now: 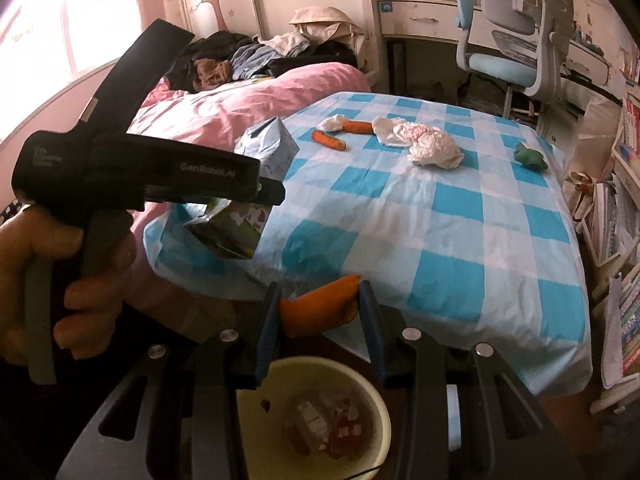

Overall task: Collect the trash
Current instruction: 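Carry the carton and orange scrap down toward the bin with both grippers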

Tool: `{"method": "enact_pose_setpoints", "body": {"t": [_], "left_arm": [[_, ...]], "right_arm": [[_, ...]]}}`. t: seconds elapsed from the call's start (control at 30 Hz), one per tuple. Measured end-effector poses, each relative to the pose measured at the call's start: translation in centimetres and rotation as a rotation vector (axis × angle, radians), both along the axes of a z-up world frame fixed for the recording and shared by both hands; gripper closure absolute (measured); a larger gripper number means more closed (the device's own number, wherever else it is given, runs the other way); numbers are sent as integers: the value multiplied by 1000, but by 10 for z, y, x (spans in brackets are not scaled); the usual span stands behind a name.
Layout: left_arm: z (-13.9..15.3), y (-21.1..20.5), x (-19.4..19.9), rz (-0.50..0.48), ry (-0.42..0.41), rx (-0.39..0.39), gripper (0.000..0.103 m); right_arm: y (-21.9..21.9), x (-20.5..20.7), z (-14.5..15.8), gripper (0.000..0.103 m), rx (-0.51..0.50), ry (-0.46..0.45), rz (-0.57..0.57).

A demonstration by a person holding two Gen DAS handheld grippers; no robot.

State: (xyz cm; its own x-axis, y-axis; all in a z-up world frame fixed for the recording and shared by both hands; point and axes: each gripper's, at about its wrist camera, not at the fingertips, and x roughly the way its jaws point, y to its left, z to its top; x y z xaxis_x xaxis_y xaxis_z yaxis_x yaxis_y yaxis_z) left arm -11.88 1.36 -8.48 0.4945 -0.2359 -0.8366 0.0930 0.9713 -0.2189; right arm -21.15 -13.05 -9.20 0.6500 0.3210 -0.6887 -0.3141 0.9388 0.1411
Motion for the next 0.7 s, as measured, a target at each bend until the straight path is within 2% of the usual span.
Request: {"method": "enact_pose_setpoints", "body": {"t": [0.7], "left_arm": [[-16,-14,-55,-73,29,36,44]], "right_arm": [[17,-46,-20,64,-29,95,86]]}}
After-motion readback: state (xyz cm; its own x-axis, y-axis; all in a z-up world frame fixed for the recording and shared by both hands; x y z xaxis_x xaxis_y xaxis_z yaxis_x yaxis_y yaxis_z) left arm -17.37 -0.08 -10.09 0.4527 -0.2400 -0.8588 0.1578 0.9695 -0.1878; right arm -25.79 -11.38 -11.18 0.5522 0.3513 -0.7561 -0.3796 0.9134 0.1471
